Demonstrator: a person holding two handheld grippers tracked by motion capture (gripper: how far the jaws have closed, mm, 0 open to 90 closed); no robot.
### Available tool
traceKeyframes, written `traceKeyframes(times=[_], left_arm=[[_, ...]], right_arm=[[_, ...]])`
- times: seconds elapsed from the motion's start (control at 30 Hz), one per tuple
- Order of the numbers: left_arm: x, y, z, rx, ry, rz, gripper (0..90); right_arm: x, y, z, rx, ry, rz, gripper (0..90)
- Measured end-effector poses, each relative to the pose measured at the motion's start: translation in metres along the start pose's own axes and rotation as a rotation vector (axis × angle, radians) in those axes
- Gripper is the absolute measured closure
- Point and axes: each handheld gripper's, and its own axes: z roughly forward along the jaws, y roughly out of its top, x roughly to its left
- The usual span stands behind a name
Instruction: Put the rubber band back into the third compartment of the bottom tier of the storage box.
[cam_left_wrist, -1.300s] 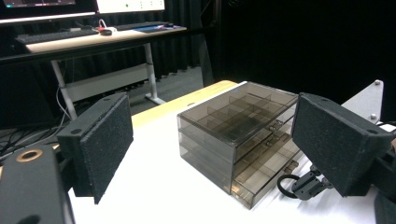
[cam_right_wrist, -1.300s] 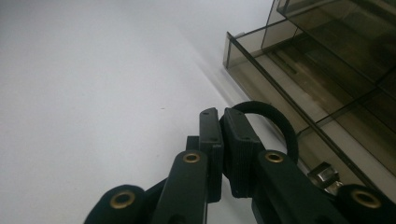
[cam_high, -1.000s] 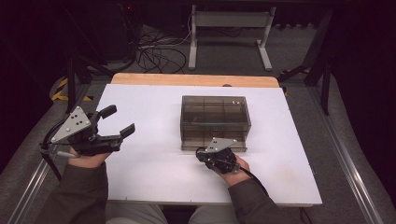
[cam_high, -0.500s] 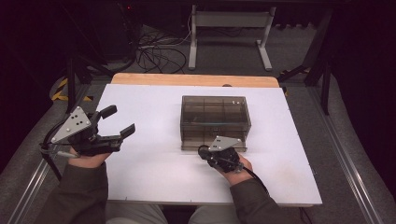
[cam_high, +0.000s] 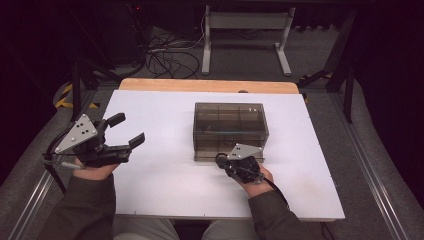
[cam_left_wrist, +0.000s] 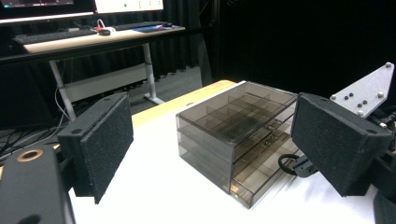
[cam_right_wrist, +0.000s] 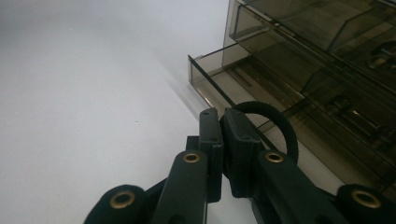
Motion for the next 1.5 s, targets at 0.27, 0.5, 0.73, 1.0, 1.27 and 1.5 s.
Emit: traceKeyframes(times=[0.27, 0.5, 0.73, 1.0, 1.27, 1.5], left_arm=[[0.000, 0.000, 0.000, 0.001, -0.001, -0.001, 13.9], [-0.001, 0.000, 0.000, 0.002, -0.003, 0.001, 13.9], [-0.001, 0.000, 0.001, 0.004, -0.005, 0.002, 13.9], [-0.001, 0.000, 0.001, 0.005, -0.006, 0.005, 14.0], [-0.001, 0.000, 0.001, 0.006, -0.007, 0.006, 14.0], [-0.001, -0.001, 0.001, 0.006, -0.007, 0.005, 14.0]], right_arm=[[-0.006, -0.002, -0.004, -0.007, -0.018, 0.019, 86.4], [-0.012, -0.005, -0.007, -0.004, -0.039, 0.045, 86.4], [-0.017, -0.008, -0.009, 0.005, -0.063, 0.065, 86.3], [-0.024, -0.012, -0.012, 0.013, -0.107, 0.096, 86.3], [-0.030, -0.015, -0.014, 0.018, -0.137, 0.131, 86.3], [-0.035, -0.018, -0.017, 0.016, -0.162, 0.159, 86.3]])
